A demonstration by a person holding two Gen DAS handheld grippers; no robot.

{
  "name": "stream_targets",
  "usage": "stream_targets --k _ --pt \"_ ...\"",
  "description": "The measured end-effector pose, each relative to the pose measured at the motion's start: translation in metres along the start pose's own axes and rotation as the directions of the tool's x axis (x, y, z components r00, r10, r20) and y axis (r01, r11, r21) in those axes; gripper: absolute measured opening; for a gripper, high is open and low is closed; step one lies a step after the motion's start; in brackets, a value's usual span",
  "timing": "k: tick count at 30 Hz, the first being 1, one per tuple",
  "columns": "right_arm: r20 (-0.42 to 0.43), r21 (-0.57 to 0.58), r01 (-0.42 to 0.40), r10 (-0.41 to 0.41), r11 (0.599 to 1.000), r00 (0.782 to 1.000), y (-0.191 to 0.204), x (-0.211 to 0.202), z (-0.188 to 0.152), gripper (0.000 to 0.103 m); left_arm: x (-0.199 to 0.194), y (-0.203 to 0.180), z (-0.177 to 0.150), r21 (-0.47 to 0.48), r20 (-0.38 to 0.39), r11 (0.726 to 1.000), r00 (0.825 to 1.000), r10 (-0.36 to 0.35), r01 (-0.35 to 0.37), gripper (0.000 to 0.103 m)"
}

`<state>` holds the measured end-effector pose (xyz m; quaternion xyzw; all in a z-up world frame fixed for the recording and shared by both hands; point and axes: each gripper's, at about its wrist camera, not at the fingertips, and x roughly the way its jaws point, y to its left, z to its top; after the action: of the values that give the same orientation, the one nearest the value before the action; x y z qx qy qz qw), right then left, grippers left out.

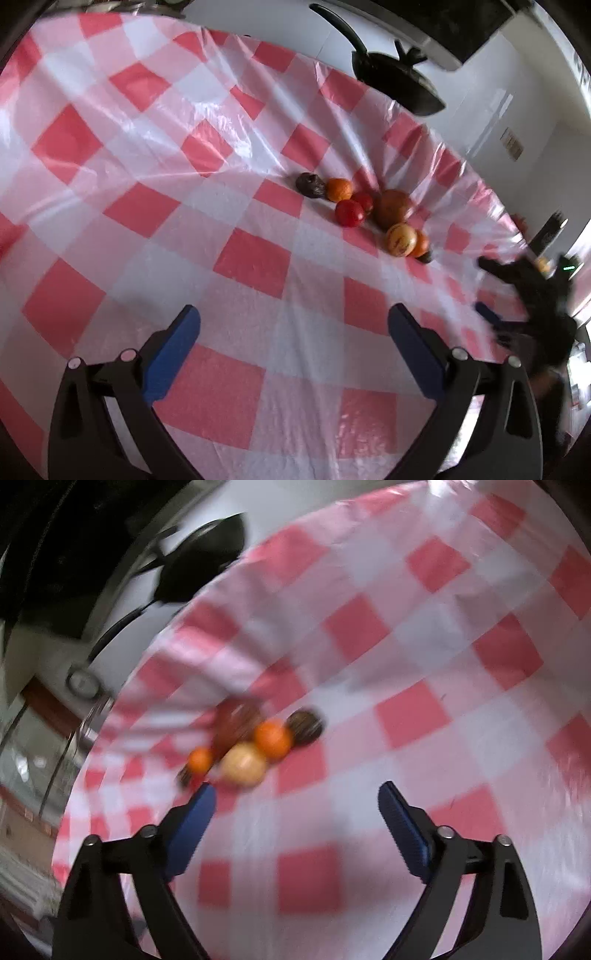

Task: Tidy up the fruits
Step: 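Swing both open tools back to the fruit cluster on the table, then grasp a dark brown fruit with the right tool while the left tool grasps a red tomato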

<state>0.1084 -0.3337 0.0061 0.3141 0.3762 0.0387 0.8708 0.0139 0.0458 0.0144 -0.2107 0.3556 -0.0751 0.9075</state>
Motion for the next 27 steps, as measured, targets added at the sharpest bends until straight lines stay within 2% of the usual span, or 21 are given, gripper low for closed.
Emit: stream_targets --k 2,3,5,6,8,11,14,16,20,21,22,25,27 --pt "-0.001 -0.075 0.105 -0.105 0.992 0.994 0.002 0.019 0.014 0.08 -0.006 0.003 -0.001 -0.016 0.026 0.999 0.999 -0.028 0.028 0.101" --pt "-0.025 -0.165 0.173 -0.179 0.971 0.984 0.009 0.033 0.017 0.079 -0.007 0.002 -0.001 -0.011 0.028 0.999 0.999 -0.035 0.035 0.102" --pt "-0.051 -0.311 0.237 -0.266 0.92 0.963 0.021 0.056 0.015 0.074 -0.007 -0.001 -0.002 0.005 0.023 0.999 0.999 -0.045 0.045 0.102" --pt "-0.04 -0.381 0.282 -0.32 0.881 0.947 0.027 0.067 0.012 0.073 -0.008 -0.001 -0.001 0.01 0.022 0.999 0.999 -0.048 0.048 0.102" --pt "-0.04 -0.413 0.302 -0.349 0.859 0.936 0.029 0.08 0.015 0.071 -0.008 -0.003 -0.001 0.02 0.018 0.998 0.998 -0.061 0.061 0.102" --pt "-0.051 -0.441 0.295 -0.352 0.847 0.935 0.035 0.098 0.023 0.07 -0.01 -0.004 -0.001 0.027 0.018 0.997 0.997 -0.07 0.07 0.102" --pt "-0.06 -0.491 0.281 -0.354 0.825 0.933 0.046 0.118 0.029 0.062 -0.01 -0.004 -0.001 0.022 0.017 0.997 0.997 -0.077 0.076 0.102" --pt "-0.064 -0.49 0.273 -0.347 0.828 0.936 0.046 0.125 0.035 0.059 -0.009 -0.003 -0.001 0.016 0.016 0.997 0.997 -0.08 0.08 0.102" --pt "-0.068 -0.521 0.23 -0.308 0.822 0.949 0.05 0.126 0.032 0.039 -0.009 -0.002 -0.001 0.013 0.012 0.997 0.997 -0.081 0.081 0.102" --pt "-0.064 -0.527 0.218 -0.294 0.821 0.954 0.05 0.122 0.028 0.038 -0.009 -0.002 -0.001 0.013 0.01 0.997 0.997 -0.08 0.08 0.102" --pt "-0.065 -0.512 0.212 -0.284 0.832 0.957 0.048 0.118 0.026 0.038 -0.009 -0.002 -0.001 0.014 0.009 0.997 0.997 -0.079 0.079 0.102" --pt "-0.096 -0.367 0.158 -0.206 0.917 0.974 0.033 0.093 0.019 0.038 -0.009 -0.003 -0.001 0.017 0.003 0.997 0.997 -0.074 0.074 0.101" --pt "-0.094 -0.298 0.125 -0.159 0.946 0.983 0.026 0.072 0.007 0.038 -0.007 -0.004 -0.002 0.018 -0.008 0.997 0.997 -0.073 0.073 0.102"
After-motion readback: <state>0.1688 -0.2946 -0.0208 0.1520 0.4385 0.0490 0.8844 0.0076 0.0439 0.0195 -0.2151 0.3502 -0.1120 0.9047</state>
